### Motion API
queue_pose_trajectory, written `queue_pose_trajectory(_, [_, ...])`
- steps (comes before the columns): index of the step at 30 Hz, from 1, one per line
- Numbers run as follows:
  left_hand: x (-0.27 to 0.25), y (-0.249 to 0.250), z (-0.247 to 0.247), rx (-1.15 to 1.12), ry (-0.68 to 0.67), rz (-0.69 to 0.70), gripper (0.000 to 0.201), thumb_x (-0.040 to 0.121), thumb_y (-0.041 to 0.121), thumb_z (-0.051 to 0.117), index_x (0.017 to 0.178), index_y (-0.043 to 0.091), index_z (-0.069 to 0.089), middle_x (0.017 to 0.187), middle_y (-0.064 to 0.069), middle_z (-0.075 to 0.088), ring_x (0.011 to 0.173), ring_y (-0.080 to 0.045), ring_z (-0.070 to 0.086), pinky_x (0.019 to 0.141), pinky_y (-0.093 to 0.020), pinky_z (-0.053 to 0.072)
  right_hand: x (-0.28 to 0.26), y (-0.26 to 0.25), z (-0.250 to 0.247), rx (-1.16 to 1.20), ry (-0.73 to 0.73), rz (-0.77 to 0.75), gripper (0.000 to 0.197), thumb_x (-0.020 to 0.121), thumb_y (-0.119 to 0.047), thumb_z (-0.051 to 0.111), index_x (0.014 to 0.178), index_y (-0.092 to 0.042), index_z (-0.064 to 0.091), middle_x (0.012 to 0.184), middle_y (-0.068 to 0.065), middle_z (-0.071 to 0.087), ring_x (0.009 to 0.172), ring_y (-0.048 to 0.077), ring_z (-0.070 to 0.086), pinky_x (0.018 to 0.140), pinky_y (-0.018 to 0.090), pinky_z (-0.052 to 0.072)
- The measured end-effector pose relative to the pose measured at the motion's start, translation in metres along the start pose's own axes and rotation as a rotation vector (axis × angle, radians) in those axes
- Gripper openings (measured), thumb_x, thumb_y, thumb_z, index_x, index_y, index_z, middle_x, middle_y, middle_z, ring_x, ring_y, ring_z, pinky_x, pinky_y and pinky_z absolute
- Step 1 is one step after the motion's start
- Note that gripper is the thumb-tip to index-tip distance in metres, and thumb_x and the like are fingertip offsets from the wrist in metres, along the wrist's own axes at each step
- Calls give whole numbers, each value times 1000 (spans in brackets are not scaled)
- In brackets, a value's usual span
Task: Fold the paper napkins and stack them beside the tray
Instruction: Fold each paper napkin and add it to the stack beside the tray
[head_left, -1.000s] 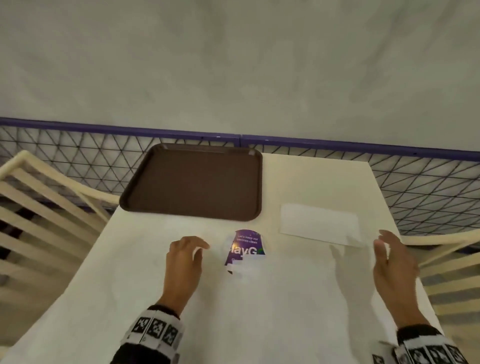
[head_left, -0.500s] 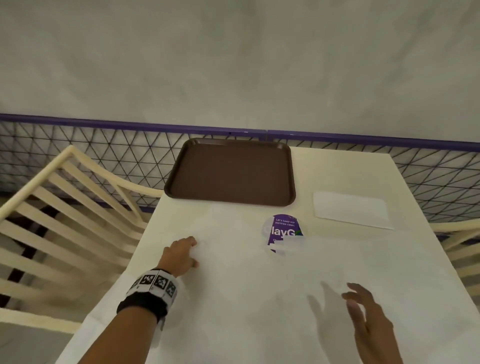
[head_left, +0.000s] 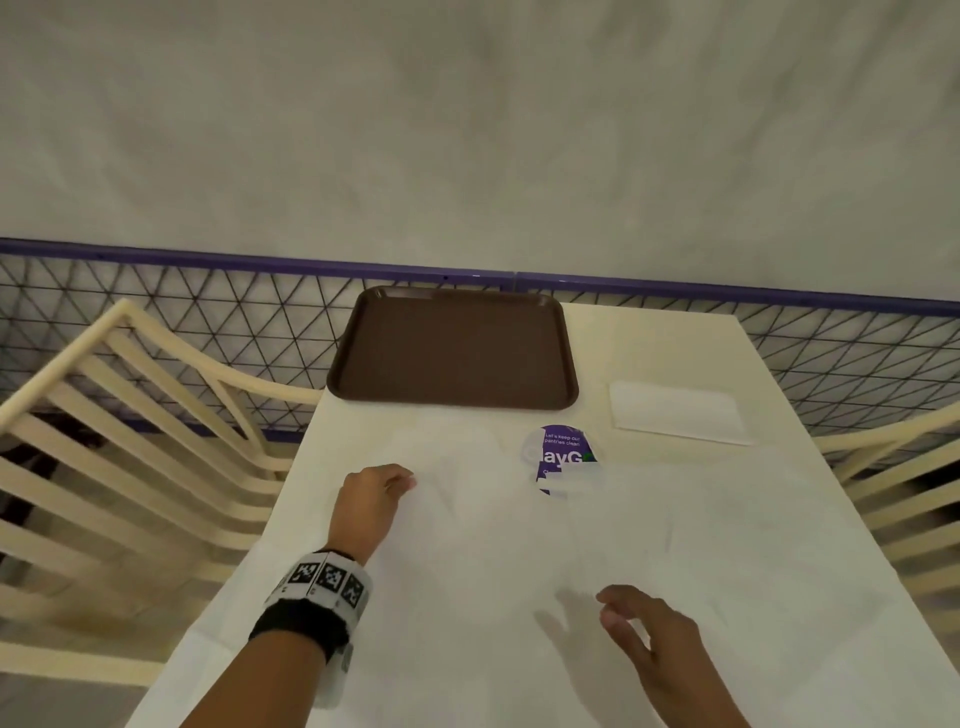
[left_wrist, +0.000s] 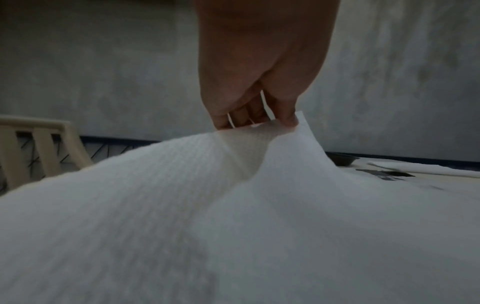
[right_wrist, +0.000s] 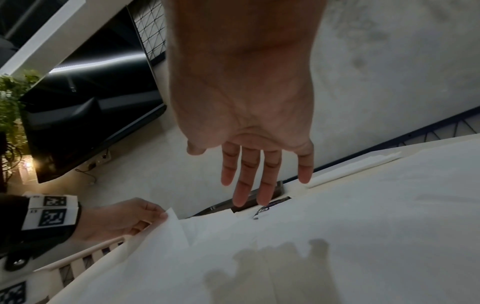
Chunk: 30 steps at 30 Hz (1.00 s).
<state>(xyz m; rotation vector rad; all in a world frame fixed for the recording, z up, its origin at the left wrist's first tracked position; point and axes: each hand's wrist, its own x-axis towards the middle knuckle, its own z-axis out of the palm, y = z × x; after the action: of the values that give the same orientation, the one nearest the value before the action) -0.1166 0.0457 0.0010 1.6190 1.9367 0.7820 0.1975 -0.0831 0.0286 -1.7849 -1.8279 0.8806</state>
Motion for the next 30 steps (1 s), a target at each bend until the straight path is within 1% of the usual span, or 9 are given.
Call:
queue_pose_trajectory(5, [-2,25,-19,-89,1,101,9,82,16,70,88,12,74,106,0,69,103,-17,59,93,-24,41,0,-24,2,-62,-97,-52,58,66,-91,15,96,-58,52,99,-35,58,96,-10,51,95,33,41])
queue_pose_trajectory(8, [-10,56,-41,-143,-62,152,7,81,18,70,86,13,74,96,6,69,93,-8,60,86,-18,40,11,-49,-1,-145,-115,-112,83,60,-93,10,112,-45,53,106,-44,42,108,-16,38,102,25,32])
queue_pose_trajectory(10, [-18,81,-58,-194,-135,185,4,82,20,69,82,21,74,83,15,69,83,-1,61,75,-12,42,24,-71,-4,-119,-94,-146,72,68,-84,35,125,-41,46,116,-42,32,119,-10,32,105,22,25])
queue_pose_trajectory(13, [-30,119,-78,-277,-233,295,13,85,21,66,75,29,68,75,14,69,72,5,61,69,-9,44,46,-92,-1,51,-14,-78,73,73,-41,74,135,-35,37,123,-27,34,120,-2,30,105,22,24])
queue_pose_trajectory(16, [-35,141,-88,-279,-153,385,12,90,21,59,84,32,61,72,8,67,65,1,58,64,-13,42,64,-94,-7,227,-64,47,53,66,-23,82,115,-23,61,104,-14,60,100,6,56,81,13,42])
queue_pose_trajectory(19, [-23,139,-88,-237,-41,386,24,95,12,48,84,33,47,69,-8,59,57,-16,48,55,-15,37,73,-83,-29,350,-91,88,18,68,-11,80,77,-20,68,70,-13,65,62,0,60,55,9,41])
queue_pose_trajectory(22, [-15,136,-77,-199,-58,413,53,91,-11,38,69,36,51,75,7,57,70,-4,52,70,-16,40,78,-73,-61,417,50,97,16,68,-11,80,70,-21,67,72,-4,69,63,8,63,62,20,50])
queue_pose_trajectory(25, [-24,144,-68,-290,-110,408,48,89,-11,47,76,34,60,87,14,61,85,3,58,77,-7,41,71,-70,-89,494,244,23,18,72,-9,76,87,-18,71,84,-3,73,77,12,70,76,28,57])
queue_pose_trajectory(30, [-67,133,-43,-638,-159,288,65,73,-12,69,96,45,46,87,-6,67,82,-17,67,78,-28,52,27,-43,-92,514,385,-117,28,73,2,72,77,-25,71,75,-22,71,77,-4,66,74,10,50])
